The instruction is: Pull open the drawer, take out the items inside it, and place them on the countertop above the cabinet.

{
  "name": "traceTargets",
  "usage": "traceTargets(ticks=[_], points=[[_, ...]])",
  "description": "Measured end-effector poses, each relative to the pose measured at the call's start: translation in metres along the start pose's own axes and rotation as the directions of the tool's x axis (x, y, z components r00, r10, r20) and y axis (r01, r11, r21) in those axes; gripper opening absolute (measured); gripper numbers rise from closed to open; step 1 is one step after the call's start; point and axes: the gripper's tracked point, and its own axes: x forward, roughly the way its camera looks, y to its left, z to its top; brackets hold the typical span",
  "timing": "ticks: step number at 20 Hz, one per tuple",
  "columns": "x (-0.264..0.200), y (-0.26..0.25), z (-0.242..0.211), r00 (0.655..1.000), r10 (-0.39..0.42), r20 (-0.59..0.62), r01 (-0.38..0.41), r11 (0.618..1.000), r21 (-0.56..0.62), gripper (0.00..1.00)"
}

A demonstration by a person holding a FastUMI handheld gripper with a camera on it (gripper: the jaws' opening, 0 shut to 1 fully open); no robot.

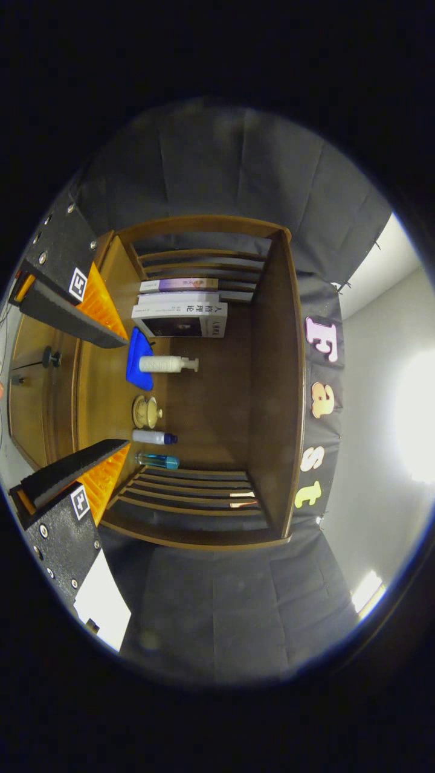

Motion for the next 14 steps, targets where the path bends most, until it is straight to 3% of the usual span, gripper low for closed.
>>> traceTargets(ticks=[5,14], points=[[0.011,-0.006,-0.015,0.999,-0.052,-0.014,0.051,0.998,-0.021,0.94],[0.037,0.032,-0.080,0.992,0.007,-0.130,-0.006,1.000,0.009,0.95]])
